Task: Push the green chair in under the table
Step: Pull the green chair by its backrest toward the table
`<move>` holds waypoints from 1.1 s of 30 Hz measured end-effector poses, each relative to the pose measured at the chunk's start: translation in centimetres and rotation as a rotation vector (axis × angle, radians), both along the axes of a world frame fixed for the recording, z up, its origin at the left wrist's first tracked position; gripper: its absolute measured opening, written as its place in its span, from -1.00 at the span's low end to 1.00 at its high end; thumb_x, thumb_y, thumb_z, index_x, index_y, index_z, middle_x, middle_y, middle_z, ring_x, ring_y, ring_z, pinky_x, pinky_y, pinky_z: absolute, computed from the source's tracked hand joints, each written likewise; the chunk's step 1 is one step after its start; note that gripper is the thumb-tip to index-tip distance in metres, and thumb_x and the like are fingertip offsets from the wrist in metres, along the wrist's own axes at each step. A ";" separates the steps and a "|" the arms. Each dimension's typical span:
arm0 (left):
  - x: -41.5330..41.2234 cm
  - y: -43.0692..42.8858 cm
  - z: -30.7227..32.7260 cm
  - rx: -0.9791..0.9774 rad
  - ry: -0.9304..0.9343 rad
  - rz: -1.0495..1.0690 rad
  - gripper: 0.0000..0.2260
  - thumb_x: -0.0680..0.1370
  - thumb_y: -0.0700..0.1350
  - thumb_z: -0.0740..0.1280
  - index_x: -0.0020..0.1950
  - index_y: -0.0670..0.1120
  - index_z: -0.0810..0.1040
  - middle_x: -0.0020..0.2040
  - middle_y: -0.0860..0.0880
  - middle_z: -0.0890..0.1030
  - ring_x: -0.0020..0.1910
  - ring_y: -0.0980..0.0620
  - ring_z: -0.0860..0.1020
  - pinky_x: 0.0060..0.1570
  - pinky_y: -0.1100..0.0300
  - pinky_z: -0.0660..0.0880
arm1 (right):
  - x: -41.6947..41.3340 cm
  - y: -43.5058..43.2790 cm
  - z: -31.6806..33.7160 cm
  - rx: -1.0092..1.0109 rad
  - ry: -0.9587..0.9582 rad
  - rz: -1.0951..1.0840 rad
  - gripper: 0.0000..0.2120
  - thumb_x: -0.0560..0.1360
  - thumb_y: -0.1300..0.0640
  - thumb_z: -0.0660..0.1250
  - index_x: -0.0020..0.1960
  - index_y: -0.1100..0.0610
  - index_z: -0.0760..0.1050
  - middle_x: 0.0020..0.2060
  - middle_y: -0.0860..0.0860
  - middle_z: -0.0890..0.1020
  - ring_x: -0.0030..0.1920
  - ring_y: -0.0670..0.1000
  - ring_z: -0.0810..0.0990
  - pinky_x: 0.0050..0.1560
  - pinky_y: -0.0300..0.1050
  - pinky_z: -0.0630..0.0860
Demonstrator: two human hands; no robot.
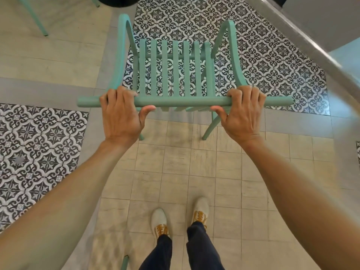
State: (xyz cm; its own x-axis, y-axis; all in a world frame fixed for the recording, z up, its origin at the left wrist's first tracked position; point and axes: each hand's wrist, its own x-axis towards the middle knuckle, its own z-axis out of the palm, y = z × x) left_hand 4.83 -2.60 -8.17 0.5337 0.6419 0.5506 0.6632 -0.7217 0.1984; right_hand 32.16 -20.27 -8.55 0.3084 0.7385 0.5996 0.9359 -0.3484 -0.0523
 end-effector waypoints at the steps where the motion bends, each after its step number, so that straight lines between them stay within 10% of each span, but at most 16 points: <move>1: 0.3 0.0 0.0 0.004 -0.004 -0.001 -0.49 0.61 0.28 0.13 0.08 -0.20 0.43 -0.04 -0.20 0.50 -0.06 -0.15 0.33 0.06 -0.08 0.25 | 0.3 0.1 0.0 0.002 -0.007 0.002 -0.42 0.62 -0.40 0.08 0.04 0.14 0.39 -0.07 0.14 0.50 -0.05 0.12 0.35 0.04 0.07 0.33; 33: 28.8 6.3 -0.4 0.047 0.010 0.343 -0.46 0.65 0.31 0.10 0.07 -0.19 0.43 -0.06 -0.18 0.50 -0.09 -0.17 0.37 0.05 -0.11 0.28 | 33.5 16.5 -0.1 -0.034 -0.020 0.331 -0.40 0.64 -0.41 0.04 0.05 0.14 0.40 -0.03 0.11 0.47 -0.06 0.12 0.36 0.02 0.09 0.30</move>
